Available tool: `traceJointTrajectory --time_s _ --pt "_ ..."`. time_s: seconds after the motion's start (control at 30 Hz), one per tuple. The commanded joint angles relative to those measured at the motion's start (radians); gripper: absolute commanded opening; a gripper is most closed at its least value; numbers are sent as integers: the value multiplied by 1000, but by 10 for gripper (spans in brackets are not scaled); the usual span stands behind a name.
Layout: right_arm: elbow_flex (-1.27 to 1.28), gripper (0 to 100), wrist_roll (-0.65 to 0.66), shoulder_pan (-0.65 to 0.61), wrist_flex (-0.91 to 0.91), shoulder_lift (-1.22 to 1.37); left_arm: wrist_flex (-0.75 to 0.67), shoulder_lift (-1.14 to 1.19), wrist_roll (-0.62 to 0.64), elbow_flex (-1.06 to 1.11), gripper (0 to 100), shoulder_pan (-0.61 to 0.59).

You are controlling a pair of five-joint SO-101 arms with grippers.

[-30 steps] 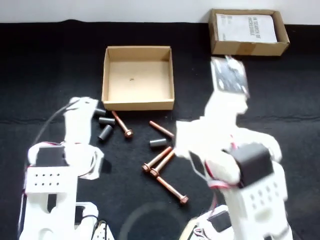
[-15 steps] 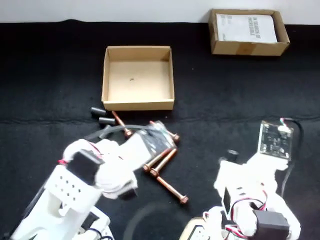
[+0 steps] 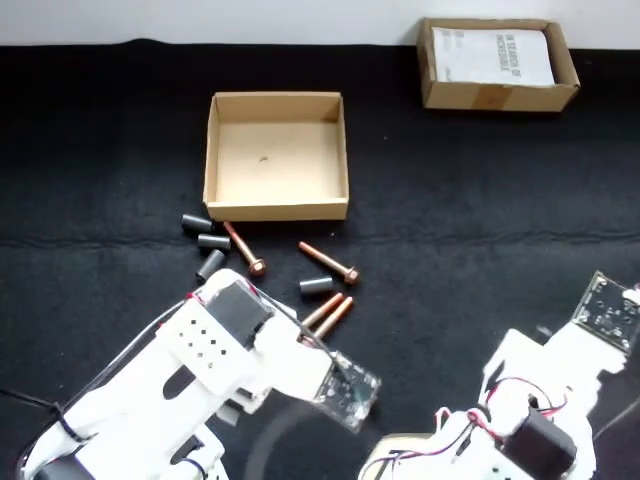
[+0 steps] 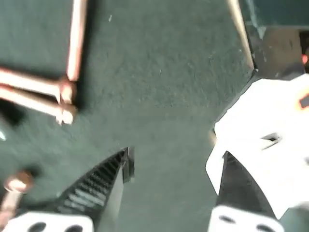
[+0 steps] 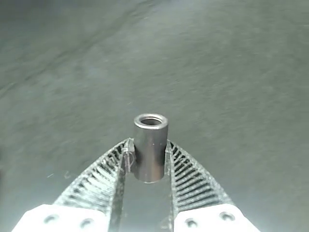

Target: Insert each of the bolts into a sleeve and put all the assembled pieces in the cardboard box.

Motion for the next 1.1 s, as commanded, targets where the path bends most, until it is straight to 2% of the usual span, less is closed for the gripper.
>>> traceJointTrajectory --time_s 0.0,0.37,0.5,0.6,0.77,0.93,1.07 --pt "59 6 63 96 -96 -10 -25 48 -112 -104 284 24" --pt "272 7 103 229 -340 -10 -84 337 -115 -329 284 170" --pt "292 7 103 371 -530 -10 -130 509 -110 -412 284 183" --pt "285 7 106 481 -656 -10 -127 647 -48 -522 284 200" --pt "289 7 198 650 -845 -7 -94 814 -12 -664 284 232" --pt "297 7 264 791 -901 -5 -84 898 -11 -688 283 242" --pt "295 7 287 814 -901 -4 -38 940 -9 -684 280 249"
